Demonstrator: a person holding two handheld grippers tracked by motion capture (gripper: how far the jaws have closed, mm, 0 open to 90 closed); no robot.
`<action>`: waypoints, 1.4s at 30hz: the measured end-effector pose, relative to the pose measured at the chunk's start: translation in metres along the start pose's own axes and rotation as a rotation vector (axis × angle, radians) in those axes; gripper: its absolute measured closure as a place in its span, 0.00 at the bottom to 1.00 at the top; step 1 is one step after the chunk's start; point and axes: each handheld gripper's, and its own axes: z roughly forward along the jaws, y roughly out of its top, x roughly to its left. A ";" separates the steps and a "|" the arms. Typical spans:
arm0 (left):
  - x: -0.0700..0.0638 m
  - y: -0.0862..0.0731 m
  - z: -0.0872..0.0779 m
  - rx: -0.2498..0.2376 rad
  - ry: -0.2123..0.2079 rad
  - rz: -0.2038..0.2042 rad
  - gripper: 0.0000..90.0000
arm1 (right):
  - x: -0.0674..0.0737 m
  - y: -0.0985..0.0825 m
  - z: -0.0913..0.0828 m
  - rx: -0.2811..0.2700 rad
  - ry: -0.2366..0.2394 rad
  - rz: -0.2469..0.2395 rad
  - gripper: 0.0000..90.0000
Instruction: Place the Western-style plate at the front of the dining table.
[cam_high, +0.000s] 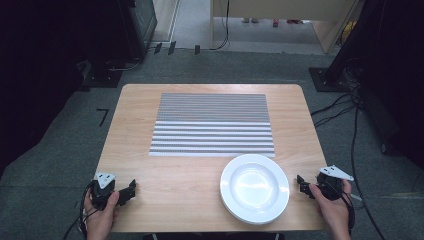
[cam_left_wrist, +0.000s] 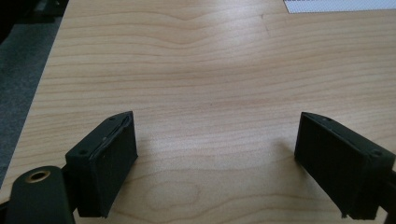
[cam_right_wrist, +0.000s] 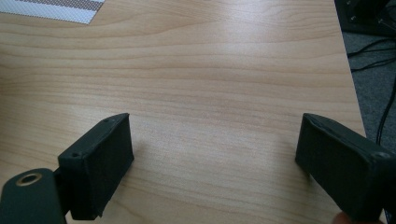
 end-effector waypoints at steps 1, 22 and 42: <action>0.000 0.000 0.000 0.000 0.000 0.000 0.14 | 0.000 0.000 0.000 0.000 0.000 0.000 0.11; -0.038 0.020 -0.015 -0.026 -0.081 0.029 0.14 | 0.014 0.021 -0.021 -0.066 0.042 0.045 0.16; -0.130 0.061 -0.005 -0.072 -0.292 0.086 0.14 | 0.042 0.031 -0.039 -0.112 0.044 0.054 0.17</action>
